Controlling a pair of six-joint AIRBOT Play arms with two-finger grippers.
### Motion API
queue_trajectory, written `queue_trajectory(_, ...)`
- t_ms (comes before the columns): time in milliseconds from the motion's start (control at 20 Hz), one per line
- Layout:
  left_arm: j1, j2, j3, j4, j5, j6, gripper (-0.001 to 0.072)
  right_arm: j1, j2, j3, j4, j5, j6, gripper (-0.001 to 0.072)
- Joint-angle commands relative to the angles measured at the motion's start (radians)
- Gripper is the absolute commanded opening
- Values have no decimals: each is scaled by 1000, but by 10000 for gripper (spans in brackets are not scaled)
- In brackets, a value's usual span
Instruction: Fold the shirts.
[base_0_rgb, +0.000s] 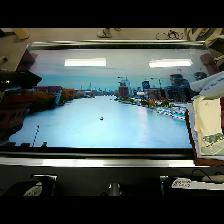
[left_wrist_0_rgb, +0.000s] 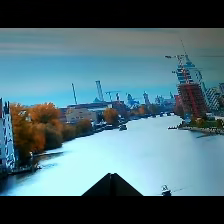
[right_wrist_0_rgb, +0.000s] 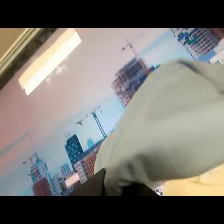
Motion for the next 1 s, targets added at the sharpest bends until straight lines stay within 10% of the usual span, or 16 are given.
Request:
queue_trajectory(0, -3, -1, 0, 0, 41, 10, 26, -5, 14, 16, -123, 316, 81, 28)
queue_trajectory(950, -3, 0, 1, 0, 63, 30, 27, -3, 180, -802, -732, 341, 77, 29)
